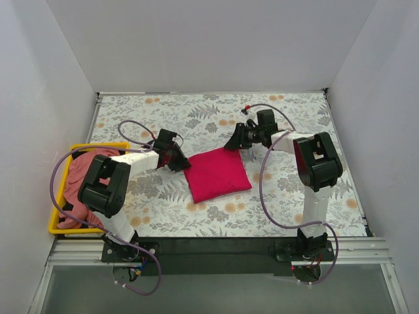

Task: Fold and stack the t-shirts
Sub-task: Fold the tshirt

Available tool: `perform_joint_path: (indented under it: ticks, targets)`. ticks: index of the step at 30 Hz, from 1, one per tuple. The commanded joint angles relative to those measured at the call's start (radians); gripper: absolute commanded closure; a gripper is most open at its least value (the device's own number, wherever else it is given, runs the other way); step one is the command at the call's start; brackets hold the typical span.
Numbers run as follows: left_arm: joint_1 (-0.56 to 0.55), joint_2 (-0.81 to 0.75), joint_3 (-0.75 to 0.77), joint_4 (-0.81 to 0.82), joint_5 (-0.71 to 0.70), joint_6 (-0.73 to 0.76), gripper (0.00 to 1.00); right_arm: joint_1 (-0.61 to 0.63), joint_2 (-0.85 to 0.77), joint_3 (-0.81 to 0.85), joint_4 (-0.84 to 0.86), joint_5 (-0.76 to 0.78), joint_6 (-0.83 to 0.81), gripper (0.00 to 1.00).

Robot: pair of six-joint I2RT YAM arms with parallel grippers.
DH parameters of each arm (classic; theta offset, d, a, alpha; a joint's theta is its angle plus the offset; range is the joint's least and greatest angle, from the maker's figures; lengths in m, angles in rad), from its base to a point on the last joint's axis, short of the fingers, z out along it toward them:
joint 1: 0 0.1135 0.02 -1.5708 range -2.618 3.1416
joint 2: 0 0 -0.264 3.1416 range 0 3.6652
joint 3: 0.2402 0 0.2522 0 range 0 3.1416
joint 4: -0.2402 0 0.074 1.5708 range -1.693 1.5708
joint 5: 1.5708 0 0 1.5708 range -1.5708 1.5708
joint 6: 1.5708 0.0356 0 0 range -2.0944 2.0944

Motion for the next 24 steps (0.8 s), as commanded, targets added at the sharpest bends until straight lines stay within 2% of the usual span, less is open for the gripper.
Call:
perform_joint_path:
  ticks: [1,7,11,15,19,24]
  targets:
    - [0.061,0.029,-0.047,0.092,0.015,-0.069,0.81,-0.036,0.105,-0.034,0.157,-0.106,0.081,0.62]
    - [0.092,0.101,-0.019,0.137,0.084,-0.038,0.84,-0.1,0.186,-0.097,0.257,-0.134,0.131,0.62]
    - [0.11,0.142,0.051,0.122,0.104,-0.003,0.83,-0.135,0.154,-0.089,0.276,-0.157,0.154,0.62]
    - [0.11,0.103,0.101,0.093,0.126,0.048,0.73,-0.138,0.049,-0.098,0.274,-0.17,0.166,0.62]
    - [0.103,-0.006,0.108,0.039,0.11,0.086,0.54,-0.122,-0.111,-0.173,0.277,-0.175,0.183,0.62]
    - [0.043,-0.178,0.066,-0.028,0.096,0.114,0.48,-0.076,-0.272,-0.292,0.277,-0.232,0.182,0.62]
